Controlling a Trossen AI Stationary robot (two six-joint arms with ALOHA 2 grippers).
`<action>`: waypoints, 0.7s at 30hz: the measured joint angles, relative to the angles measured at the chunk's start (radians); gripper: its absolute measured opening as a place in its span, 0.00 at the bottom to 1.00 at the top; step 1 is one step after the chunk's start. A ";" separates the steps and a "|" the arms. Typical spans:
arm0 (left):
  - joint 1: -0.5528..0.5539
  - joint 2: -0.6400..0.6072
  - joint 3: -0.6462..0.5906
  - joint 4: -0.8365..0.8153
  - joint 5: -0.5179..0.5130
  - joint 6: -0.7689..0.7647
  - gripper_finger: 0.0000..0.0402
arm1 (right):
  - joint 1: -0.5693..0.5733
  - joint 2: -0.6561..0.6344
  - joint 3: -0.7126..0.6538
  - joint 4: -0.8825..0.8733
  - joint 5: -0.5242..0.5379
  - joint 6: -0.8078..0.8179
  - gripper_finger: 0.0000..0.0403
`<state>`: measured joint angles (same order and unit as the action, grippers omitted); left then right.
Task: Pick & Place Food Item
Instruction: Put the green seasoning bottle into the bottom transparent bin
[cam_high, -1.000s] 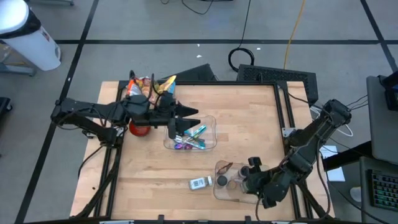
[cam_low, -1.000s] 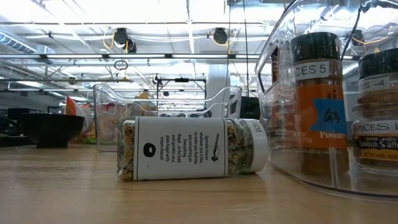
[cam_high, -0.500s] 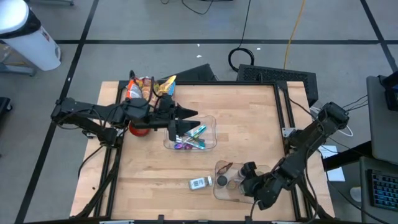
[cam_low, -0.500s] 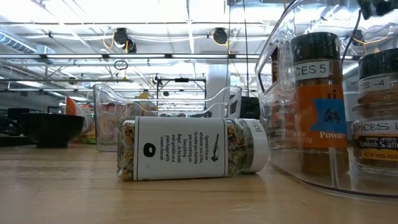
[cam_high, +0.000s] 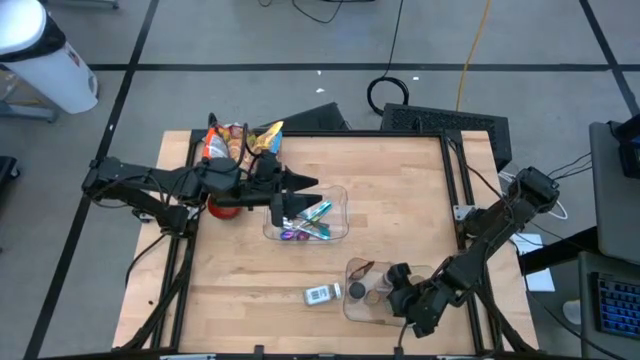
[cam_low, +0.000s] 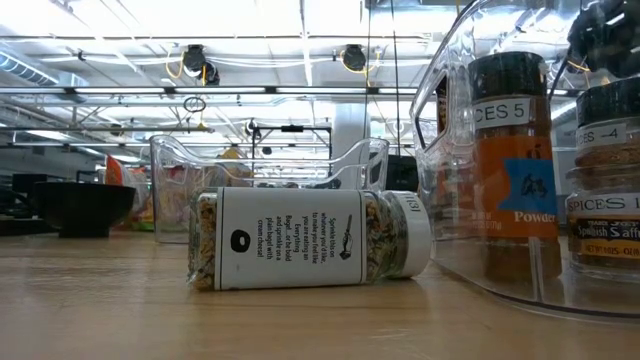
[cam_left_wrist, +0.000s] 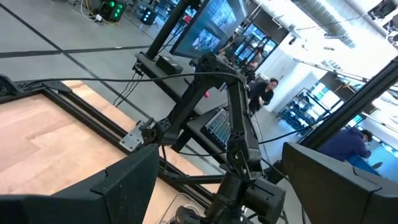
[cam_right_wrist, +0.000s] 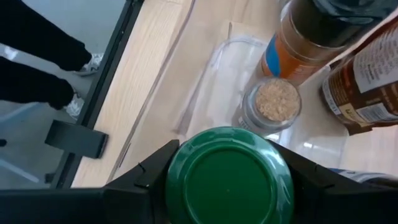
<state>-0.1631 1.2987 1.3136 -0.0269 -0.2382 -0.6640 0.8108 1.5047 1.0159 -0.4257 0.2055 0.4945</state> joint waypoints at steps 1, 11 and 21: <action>0.000 0.002 0.000 0.001 0.000 0.000 0.87 | 0.000 0.000 -0.002 0.004 0.001 0.006 0.47; -0.003 0.035 0.000 0.003 0.001 -0.002 0.87 | 0.000 0.000 -0.007 0.004 0.003 0.000 0.48; -0.006 0.060 0.000 0.000 0.013 -0.020 0.87 | 0.000 -0.001 -0.007 0.050 0.003 -0.009 0.56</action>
<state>-0.1686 1.3585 1.3140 -0.0269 -0.2255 -0.6836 0.8108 1.5036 1.0092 -0.3761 0.2081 0.4850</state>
